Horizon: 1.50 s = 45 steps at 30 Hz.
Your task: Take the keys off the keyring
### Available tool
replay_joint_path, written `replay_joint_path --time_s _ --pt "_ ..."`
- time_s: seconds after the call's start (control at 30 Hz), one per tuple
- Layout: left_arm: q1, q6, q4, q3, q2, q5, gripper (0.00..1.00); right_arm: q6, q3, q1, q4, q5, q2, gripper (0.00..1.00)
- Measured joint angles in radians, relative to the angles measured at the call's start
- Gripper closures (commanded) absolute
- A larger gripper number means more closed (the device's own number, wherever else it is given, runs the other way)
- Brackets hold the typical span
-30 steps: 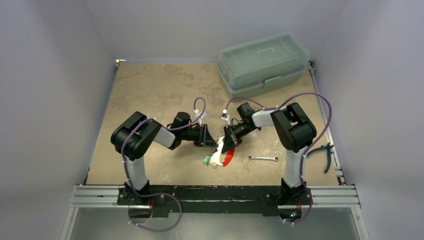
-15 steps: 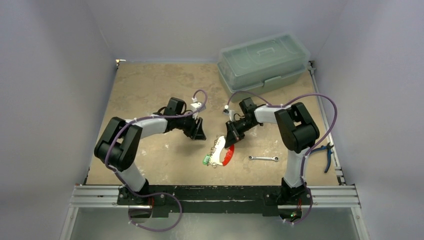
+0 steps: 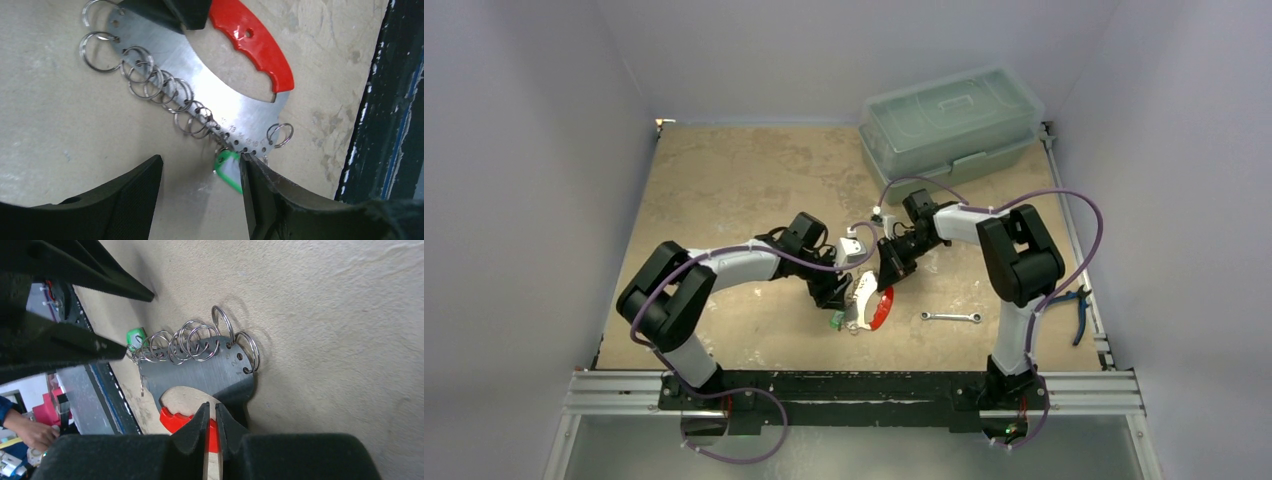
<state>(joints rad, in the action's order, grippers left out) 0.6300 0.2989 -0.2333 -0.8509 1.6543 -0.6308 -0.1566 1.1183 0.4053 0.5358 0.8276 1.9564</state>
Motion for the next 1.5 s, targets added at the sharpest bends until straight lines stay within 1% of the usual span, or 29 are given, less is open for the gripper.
replay_joint_path --time_s 0.07,0.23,0.33,0.43,0.47,0.57,0.67,0.73,0.8,0.83,0.93,0.97,1.03,1.07,1.1,1.17,1.23,1.3,1.5 --pt "0.019 -0.021 0.019 0.000 0.010 -0.001 0.35 -0.002 0.000 -0.005 0.003 -0.005 -0.005 0.86" --pt "0.044 -0.090 0.072 0.000 0.022 -0.006 0.35 -0.002 0.000 -0.015 0.002 -0.021 -0.014 0.85" --pt "0.059 -0.134 0.104 -0.001 0.025 0.034 0.37 -0.001 0.000 -0.015 0.002 -0.021 -0.014 0.85" --pt "0.101 -0.163 0.133 -0.018 0.039 0.119 0.42 0.000 0.002 -0.016 0.003 -0.021 -0.014 0.85" --pt "0.119 -0.168 0.143 -0.026 0.046 0.150 0.44 0.000 0.003 -0.018 0.005 -0.021 -0.014 0.84" --pt "0.172 -0.167 0.156 -0.047 0.064 0.237 0.59 -0.003 0.021 -0.032 0.021 -0.024 -0.014 0.82" --pt "0.205 -0.166 0.150 -0.064 0.076 0.307 0.69 -0.014 0.063 -0.068 0.052 -0.024 -0.015 0.77" --pt "0.211 -0.166 0.131 -0.075 0.079 0.336 0.80 -0.026 0.098 -0.097 0.072 -0.025 -0.024 0.74" --pt "0.211 -0.171 0.104 -0.085 0.080 0.344 0.97 -0.032 0.124 -0.119 0.089 -0.025 -0.053 0.71" --pt "0.210 -0.174 0.090 -0.092 0.080 0.348 1.00 -0.034 0.132 -0.126 0.093 -0.025 -0.069 0.69" --pt "0.206 -0.176 0.048 -0.115 0.080 0.347 1.00 -0.035 0.164 -0.141 0.095 -0.023 -0.123 0.60" --pt "0.200 -0.176 0.035 -0.119 0.080 0.343 1.00 -0.032 0.170 -0.143 0.090 -0.021 -0.140 0.56" --pt "0.171 -0.186 0.013 -0.122 0.080 0.283 1.00 -0.020 0.172 -0.146 0.079 -0.015 -0.167 0.41" --pt "0.142 -0.196 0.006 -0.122 0.079 0.246 1.00 -0.012 0.172 -0.149 0.075 -0.013 -0.176 0.31" --pt "0.113 -0.210 0.005 -0.122 0.078 0.214 1.00 -0.004 0.170 -0.150 0.067 -0.007 -0.182 0.25" --pt "0.025 -0.235 0.008 -0.122 0.070 0.136 1.00 0.019 0.154 -0.155 0.026 0.002 -0.196 0.17" --pt "-0.048 -0.264 0.010 -0.122 0.050 0.082 1.00 0.040 0.122 -0.158 -0.020 0.007 -0.212 0.13" --pt "-0.111 -0.303 0.027 -0.122 0.023 0.018 1.00 0.072 0.072 -0.161 -0.076 0.024 -0.232 0.11" --pt "-0.247 -0.485 0.179 -0.113 -0.029 -0.184 1.00 0.235 -0.081 -0.164 -0.309 0.076 -0.267 0.09"
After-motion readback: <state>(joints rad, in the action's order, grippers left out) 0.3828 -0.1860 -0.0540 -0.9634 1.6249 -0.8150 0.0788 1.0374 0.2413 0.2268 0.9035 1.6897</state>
